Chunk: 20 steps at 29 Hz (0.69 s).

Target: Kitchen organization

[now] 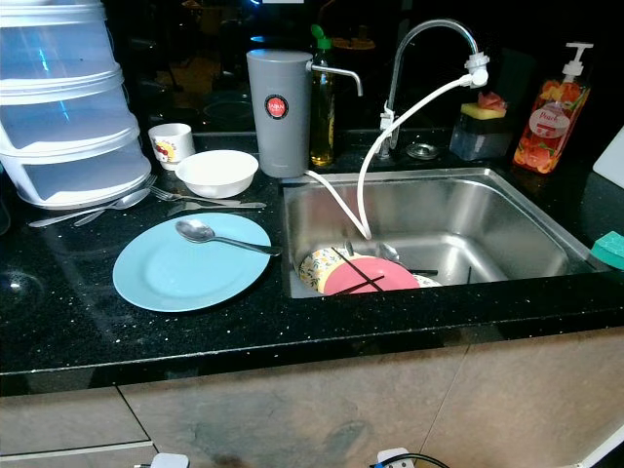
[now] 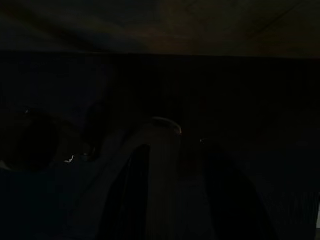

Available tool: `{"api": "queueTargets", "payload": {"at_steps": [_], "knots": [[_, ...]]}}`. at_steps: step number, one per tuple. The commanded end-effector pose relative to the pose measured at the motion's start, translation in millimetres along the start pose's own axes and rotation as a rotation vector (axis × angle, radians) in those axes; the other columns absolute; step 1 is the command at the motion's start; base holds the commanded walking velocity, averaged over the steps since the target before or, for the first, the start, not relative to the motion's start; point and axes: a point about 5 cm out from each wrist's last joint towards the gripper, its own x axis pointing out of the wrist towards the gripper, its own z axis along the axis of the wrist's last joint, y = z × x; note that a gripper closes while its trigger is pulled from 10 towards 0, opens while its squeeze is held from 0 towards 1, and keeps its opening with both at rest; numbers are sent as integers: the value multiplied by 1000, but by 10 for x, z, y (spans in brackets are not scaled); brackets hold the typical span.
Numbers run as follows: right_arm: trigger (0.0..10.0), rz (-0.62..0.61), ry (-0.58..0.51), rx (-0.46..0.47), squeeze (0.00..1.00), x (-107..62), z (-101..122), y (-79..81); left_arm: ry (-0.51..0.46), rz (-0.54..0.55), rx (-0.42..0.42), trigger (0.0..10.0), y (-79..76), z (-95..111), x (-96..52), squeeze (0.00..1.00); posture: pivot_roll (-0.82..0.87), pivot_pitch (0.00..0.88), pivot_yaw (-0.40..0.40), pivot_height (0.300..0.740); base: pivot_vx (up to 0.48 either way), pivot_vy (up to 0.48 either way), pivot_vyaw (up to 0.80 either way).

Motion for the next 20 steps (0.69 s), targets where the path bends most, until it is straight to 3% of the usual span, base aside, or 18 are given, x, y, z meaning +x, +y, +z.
{"api": "queueTargets", "payload": {"at_steps": [1,4,7,11,20], "knots": [[10000,-1,22,-4,0,-4,-43,2,21,6,-5,10000,29,-52,-14,0,48,24,-15,740,0,0,0],[10000,-2,36,-17,0,-10,-80,0,26,-3,4,10000,58,-63,-20,0,37,23,6,740,0,0,0],[10000,-19,11,48,0,-14,-77,-12,25,-17,36,10000,60,-51,-17,0,41,21,-2,740,0,0,0],[10000,4,29,-7,0,-10,-84,13,16,12,-3,10000,114,-19,-12,0,46,12,-16,740,0,0,0],[10000,6,10,-16,0,-4,-13,-14,-6,-8,-8,10000,45,38,8,0,48,13,-25,740,0,0,0]]}}
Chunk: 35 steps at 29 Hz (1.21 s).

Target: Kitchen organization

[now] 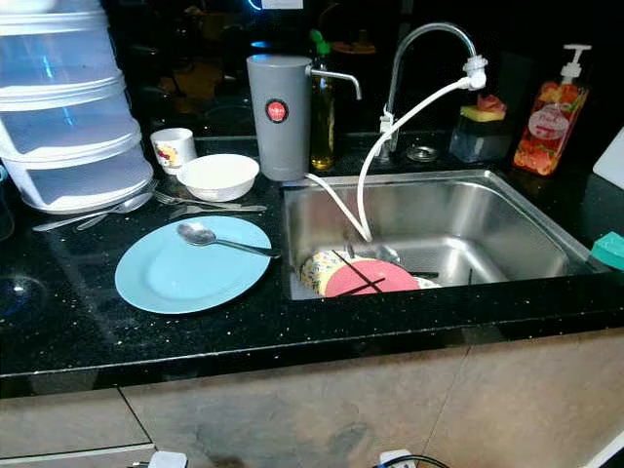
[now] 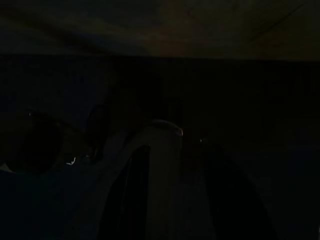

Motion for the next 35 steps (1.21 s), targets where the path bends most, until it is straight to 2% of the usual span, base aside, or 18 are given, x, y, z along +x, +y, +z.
{"api": "queueTargets", "payload": {"at_steps": [1,6,8,13,22,35], "knots": [[10000,0,11,-9,0,-3,-11,-15,-1,-3,-16,10000,-8,7,4,0,48,13,-25,740,0,0,0],[10000,0,3,-14,0,3,22,-8,-43,-27,-41,10000,-87,37,5,0,51,9,-31,740,0,0,0],[10000,4,-2,-17,0,9,36,17,-45,-14,-15,10000,-82,54,10,0,43,5,-28,740,0,0,0],[10000,7,-8,-16,0,12,45,31,-69,-9,-31,10000,-70,103,16,0,43,1,-29,740,0,0,0],[10000,4,-2,-23,0,6,31,7,-109,-8,-28,10000,-68,158,15,0,50,10,-32,740,0,343,0],[10000,10,-4,-11,0,12,34,39,-116,-15,-17,10000,-91,147,8,0,53,22,-25,740,0,0,0]]}}
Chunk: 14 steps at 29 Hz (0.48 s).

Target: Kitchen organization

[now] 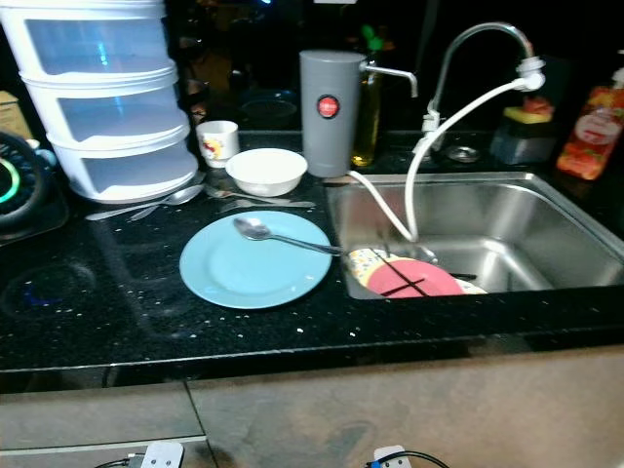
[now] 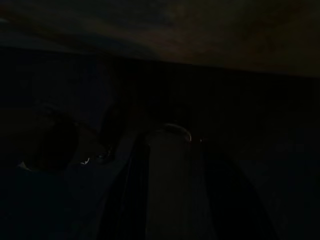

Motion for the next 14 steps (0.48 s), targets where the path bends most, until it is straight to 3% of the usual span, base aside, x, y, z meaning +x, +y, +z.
{"api": "queueTargets", "payload": {"at_steps": [1,14], "knots": [[10000,-3,10,2,0,-3,-17,-8,-8,-10,5,10000,-59,29,15,0,54,24,-24,740,0,0,0],[10000,11,-6,18,0,-4,-10,0,-26,-15,14,10000,-81,86,33,0,55,25,-21,740,0,0,0]]}}
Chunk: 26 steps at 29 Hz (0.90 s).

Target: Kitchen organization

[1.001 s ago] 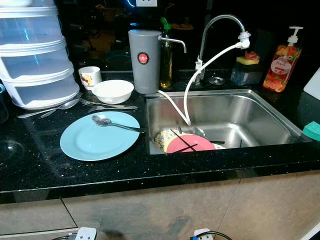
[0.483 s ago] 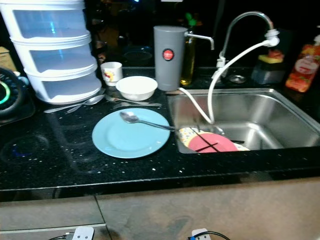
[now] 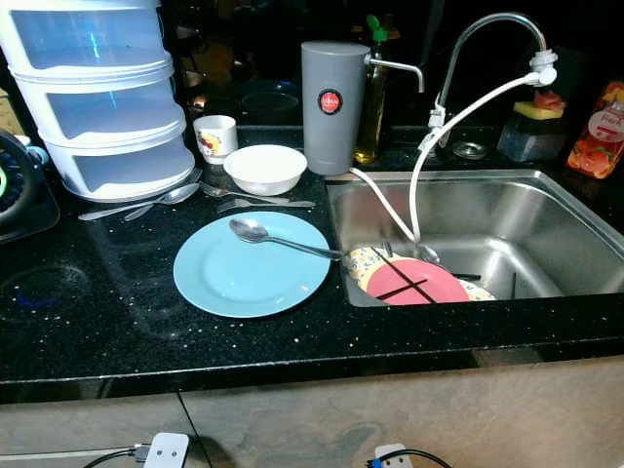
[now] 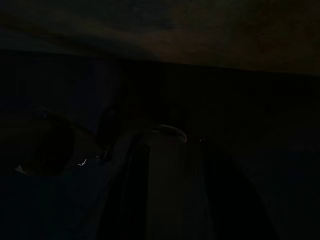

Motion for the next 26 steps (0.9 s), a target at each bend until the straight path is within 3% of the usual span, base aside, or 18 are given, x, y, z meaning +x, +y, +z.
{"api": "queueTargets", "payload": {"at_steps": [1,7,12,16,26], "knots": [[10000,2,-2,10,0,-3,-13,3,11,-8,1,10000,-35,-27,-5,0,55,25,-21,740,0,0,0],[10000,10,-7,23,0,5,10,21,3,-27,24,10000,-47,-14,-6,0,59,25,-23,740,0,0,0],[10000,12,-10,24,0,6,18,25,4,-38,32,10000,-55,-12,-5,0,57,24,-21,740,0,-458,0],[10000,13,-10,24,0,5,13,23,7,-6,-32,10000,-60,-35,-10,0,55,23,-23,740,0,-264,0],[10000,12,-5,18,0,1,1,10,12,-7,-43,10000,-14,-40,-12,0,55,24,-24,740,0,0,0]]}}
